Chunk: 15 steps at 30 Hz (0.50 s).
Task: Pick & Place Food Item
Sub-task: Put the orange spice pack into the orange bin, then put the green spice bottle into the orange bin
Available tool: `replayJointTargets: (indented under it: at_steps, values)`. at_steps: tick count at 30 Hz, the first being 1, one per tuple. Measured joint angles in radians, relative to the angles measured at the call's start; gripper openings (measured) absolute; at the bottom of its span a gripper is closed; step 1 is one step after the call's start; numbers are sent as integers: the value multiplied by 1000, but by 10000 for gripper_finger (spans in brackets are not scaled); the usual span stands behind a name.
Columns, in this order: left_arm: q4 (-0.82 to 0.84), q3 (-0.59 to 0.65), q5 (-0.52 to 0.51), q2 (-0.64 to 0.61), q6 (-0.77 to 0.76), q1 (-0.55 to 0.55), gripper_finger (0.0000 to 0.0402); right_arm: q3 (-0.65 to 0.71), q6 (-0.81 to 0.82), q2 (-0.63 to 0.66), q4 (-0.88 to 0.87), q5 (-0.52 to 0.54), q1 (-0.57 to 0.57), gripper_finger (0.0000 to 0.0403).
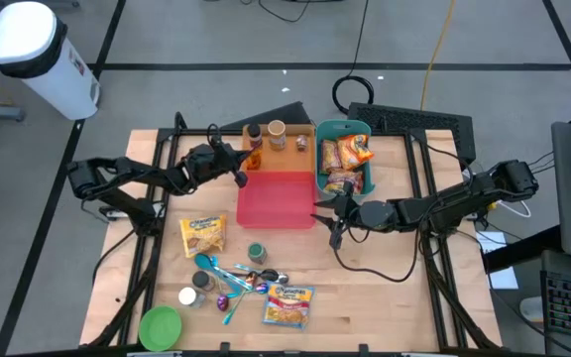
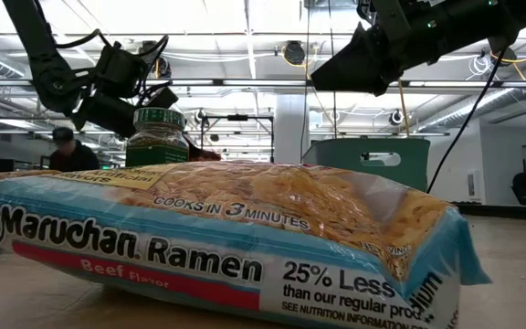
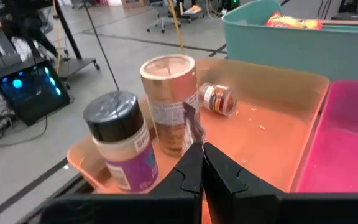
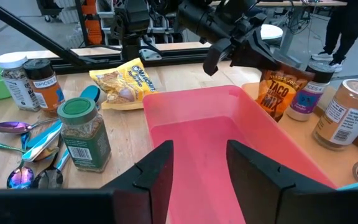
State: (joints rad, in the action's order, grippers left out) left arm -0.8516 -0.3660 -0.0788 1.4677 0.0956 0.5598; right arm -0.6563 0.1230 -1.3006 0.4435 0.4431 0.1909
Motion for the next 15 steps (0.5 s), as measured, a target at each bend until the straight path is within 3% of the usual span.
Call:
replayJointTargets:
  at_steps: [6,15]
  values:
    - [30,0,-27,0,-52,0,35,0,0,0,0,0,0,138]
    - [26,0,-28,0,-49,-5,141,0,0,0,0,0,0,141]
